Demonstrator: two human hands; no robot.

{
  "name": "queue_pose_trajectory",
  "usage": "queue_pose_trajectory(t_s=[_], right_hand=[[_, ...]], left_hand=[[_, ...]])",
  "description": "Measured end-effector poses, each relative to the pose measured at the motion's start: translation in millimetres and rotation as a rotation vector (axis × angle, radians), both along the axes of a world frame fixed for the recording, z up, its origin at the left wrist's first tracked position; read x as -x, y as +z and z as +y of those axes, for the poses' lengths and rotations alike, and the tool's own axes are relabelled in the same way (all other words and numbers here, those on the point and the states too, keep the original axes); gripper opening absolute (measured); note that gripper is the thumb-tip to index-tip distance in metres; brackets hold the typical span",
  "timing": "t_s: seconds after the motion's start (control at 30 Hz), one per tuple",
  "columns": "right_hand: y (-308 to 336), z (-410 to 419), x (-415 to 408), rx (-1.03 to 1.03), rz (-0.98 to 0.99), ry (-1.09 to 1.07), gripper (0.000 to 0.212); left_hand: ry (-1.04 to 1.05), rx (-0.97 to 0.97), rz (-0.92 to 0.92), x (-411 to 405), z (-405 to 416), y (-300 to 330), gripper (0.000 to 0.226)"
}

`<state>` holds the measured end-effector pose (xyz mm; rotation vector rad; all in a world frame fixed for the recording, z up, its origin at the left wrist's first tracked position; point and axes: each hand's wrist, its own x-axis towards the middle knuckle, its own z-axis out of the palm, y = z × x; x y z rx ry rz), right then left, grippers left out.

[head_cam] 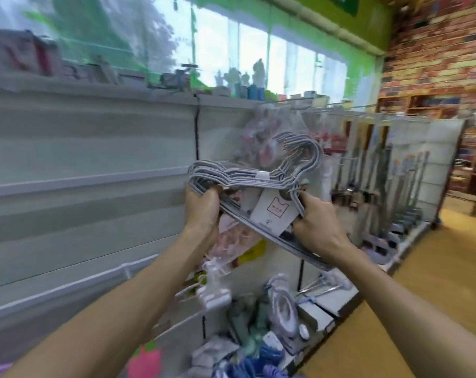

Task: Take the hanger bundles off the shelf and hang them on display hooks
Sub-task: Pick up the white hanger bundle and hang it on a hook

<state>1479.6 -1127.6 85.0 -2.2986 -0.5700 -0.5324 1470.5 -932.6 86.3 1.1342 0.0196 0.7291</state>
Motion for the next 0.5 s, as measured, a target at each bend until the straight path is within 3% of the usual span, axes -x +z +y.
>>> queue_pose_trajectory(t_s=[0.5], right_hand=[[12.3, 213.0, 96.4, -0.001, -0.065, 0.512, 0.046]], left_hand=[[0.478, 0.003, -0.025, 200.7, 178.9, 16.5, 0.029]])
